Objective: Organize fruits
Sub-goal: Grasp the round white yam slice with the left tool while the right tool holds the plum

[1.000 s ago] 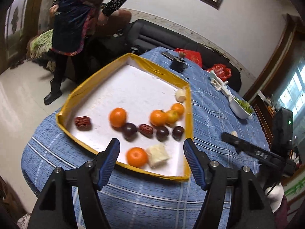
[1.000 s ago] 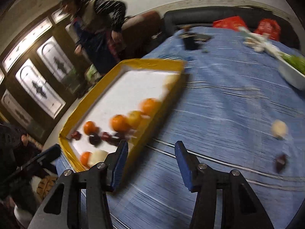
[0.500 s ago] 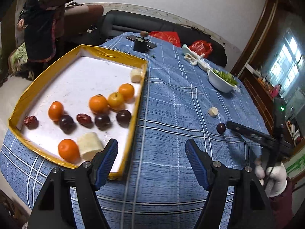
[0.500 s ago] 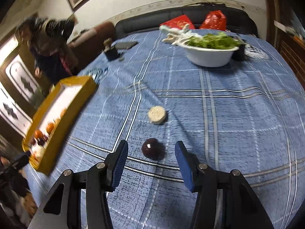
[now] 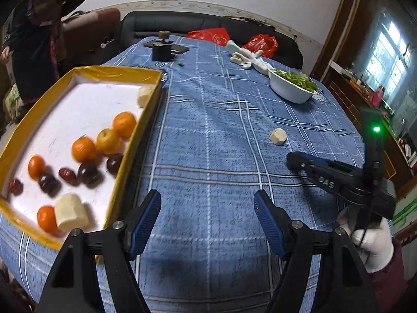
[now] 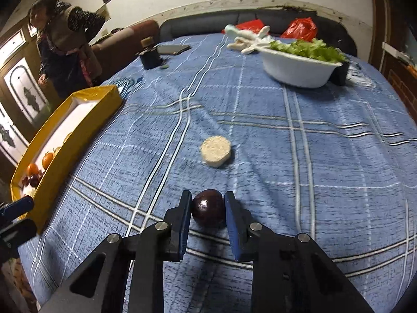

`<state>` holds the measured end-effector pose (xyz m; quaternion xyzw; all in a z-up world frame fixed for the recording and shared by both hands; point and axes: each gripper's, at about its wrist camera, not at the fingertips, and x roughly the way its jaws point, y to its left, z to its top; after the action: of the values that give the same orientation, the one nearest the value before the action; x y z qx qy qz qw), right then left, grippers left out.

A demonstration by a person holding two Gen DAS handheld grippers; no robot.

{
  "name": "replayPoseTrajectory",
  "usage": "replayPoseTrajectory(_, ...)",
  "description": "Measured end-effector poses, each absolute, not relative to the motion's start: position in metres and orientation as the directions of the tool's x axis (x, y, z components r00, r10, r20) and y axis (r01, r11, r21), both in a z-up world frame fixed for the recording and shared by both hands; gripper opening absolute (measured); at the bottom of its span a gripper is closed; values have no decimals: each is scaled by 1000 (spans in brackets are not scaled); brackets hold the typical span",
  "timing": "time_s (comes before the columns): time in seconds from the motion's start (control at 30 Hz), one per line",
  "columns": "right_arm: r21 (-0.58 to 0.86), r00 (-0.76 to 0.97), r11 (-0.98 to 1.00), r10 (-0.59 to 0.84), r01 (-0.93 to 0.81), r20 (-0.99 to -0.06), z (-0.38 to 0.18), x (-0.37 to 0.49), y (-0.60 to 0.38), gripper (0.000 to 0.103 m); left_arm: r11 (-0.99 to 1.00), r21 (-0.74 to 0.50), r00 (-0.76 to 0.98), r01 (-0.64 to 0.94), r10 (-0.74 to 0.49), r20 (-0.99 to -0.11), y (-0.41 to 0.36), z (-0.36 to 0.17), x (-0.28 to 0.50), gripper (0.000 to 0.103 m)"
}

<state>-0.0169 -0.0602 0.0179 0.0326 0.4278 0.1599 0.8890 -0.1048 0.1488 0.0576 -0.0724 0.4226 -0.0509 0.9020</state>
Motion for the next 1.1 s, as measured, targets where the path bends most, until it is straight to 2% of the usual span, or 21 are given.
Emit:
replayPoseTrajectory(0.17, 246, 621, 954, 300, -173, -725, 31, -23, -91, 28, 982, -162, 641, 97, -187, -744, 127, 62, -76, 73)
replayPoseTrajectory(0.3, 314, 632, 943, 312, -113, -709, 34, -26, -117, 28, 963, -185, 615, 195, -267, -742, 95, 56, -34, 73)
replayPoseTrajectory(0.33, 326, 632, 940, 315, -103, -708, 35, -25, -121, 28, 958, -193, 603, 214, -285, -746, 87, 53, -25, 71)
replayPoseTrajectory(0.37, 337, 633, 937, 317, -93, -706, 35, -25, -126, 28, 950, -205, 590, 234, -307, -747, 78, 48, -16, 64)
replayPoseTrajectory(0.43, 352, 638, 933, 317, -76, -701, 35, -25, -132, 28, 944, -212, 571, 254, -323, -754, 63, 42, -2, 59)
replayPoseTrajectory(0.73, 388, 633, 921, 324, -40, -703, 33, -23, -143, 28, 939, -128, 560, 320, -296, -773, 17, 18, 38, 58)
replayPoseTrajectory(0.9, 396, 633, 917, 332, -44, -699, 33, -22, -144, 28, 936, -137, 547, 325, -305, -780, 11, 8, 46, 58)
replayPoseTrajectory(0.93, 396, 633, 917, 333, -45, -699, 32, -22, -144, 28, 936, -137, 547, 325, -304, -780, 10, 7, 46, 50)
replayPoseTrajectory(0.97, 395, 632, 918, 332, -44, -700, 32, -22, -144, 28, 937, -130, 552, 324, -299, -779, 9, 8, 46, 35)
replayPoseTrajectory(1.0, 394, 630, 918, 331, -44, -702, 32, -22, -143, 29, 938, -121, 554, 325, -292, -779, 9, 7, 46, 28)
replayPoseTrajectory(1.1, 393, 624, 919, 331, -41, -708, 30, -20, -143, 29, 941, -104, 565, 321, -279, -776, 8, 8, 44, 29)
